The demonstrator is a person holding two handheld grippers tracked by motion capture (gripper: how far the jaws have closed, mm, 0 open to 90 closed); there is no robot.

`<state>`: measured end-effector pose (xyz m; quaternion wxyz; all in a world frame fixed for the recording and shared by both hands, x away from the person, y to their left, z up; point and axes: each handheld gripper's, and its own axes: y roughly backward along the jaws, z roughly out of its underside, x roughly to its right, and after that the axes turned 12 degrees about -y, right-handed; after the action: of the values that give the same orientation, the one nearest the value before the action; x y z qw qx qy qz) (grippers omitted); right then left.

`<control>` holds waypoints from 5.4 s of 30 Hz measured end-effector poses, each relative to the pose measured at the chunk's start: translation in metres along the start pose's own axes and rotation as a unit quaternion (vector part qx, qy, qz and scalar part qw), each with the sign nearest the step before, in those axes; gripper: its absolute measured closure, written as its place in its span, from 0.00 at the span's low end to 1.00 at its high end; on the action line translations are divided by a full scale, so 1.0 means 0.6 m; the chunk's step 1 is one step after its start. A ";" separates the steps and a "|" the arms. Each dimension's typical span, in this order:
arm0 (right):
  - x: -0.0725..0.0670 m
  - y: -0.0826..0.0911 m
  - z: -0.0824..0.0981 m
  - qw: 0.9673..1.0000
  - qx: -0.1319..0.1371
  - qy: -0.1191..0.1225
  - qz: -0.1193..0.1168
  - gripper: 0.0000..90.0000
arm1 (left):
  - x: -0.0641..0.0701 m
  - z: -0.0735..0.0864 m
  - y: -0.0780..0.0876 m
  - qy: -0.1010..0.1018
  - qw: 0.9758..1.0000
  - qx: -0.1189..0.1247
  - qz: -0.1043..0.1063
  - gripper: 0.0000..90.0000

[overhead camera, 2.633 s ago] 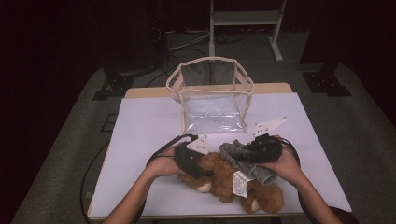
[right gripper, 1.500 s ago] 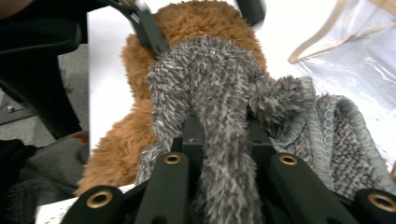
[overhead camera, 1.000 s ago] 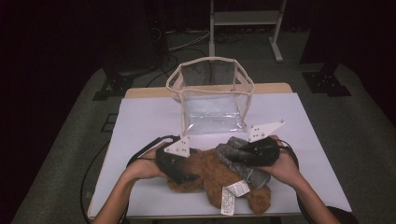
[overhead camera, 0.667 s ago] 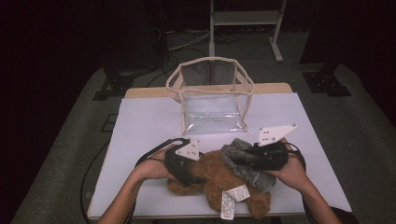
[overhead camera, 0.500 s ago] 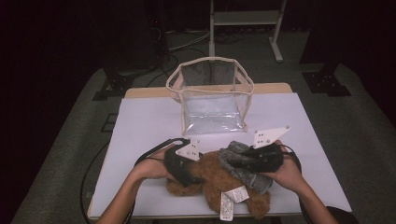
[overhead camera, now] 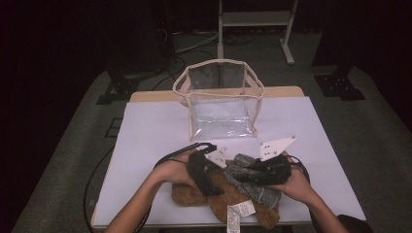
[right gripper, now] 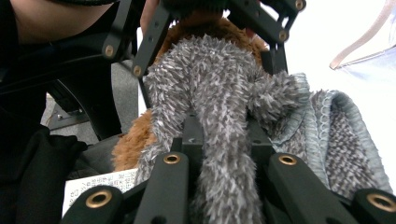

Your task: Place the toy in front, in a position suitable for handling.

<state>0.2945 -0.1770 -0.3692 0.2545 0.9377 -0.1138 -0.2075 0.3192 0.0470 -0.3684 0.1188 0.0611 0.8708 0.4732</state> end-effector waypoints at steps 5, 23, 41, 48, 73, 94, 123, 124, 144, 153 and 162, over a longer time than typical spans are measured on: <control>0.010 0.015 0.000 1.000 0.020 -0.013 0.005 0.82 | -0.005 0.006 0.011 0.003 0.999 0.038 -0.016 0.45; 0.021 0.026 -0.041 1.000 -0.003 0.005 0.027 0.81 | -0.023 0.014 0.030 0.025 0.996 0.085 -0.032 0.33; 0.034 0.073 -0.009 0.997 0.027 -0.023 0.069 0.81 | 0.002 0.014 0.031 0.009 0.997 0.078 -0.009 0.31; 0.028 0.050 -0.008 0.999 0.002 -0.020 0.050 0.82 | 0.015 0.009 0.036 0.006 0.997 0.076 -0.015 0.28; 0.034 0.068 -0.005 0.999 0.026 -0.024 0.021 0.81 | -0.012 -0.047 0.000 0.014 0.995 0.092 -0.046 0.49; 0.065 0.083 0.004 0.998 0.011 -0.040 0.052 0.82 | -0.037 -0.056 -0.007 0.024 0.997 0.065 -0.027 0.18; 0.053 0.077 -0.006 0.997 0.008 -0.016 0.077 0.82 | -0.044 -0.061 -0.006 0.013 0.996 0.069 -0.060 0.28; 0.056 0.076 0.004 0.997 0.009 -0.023 0.075 0.82 | -0.040 -0.056 -0.001 0.015 0.995 0.071 -0.064 0.27; 0.023 0.050 -0.049 0.997 -0.011 0.016 0.078 0.82 | 0.006 0.017 0.012 0.031 0.992 0.072 -0.102 0.42; 0.062 0.023 -0.014 0.997 -0.007 -0.012 0.076 0.82 | 0.018 0.041 0.036 0.040 0.991 0.071 -0.111 0.30; 0.067 0.047 0.015 0.996 0.005 -0.030 0.082 0.82 | 0.040 0.087 0.077 0.059 0.987 0.083 -0.121 0.22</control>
<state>0.3232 -0.2176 -0.3749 0.2623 0.9197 -0.1987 -0.2140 0.3097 0.1195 -0.3604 0.1184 -0.0626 0.9134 0.3844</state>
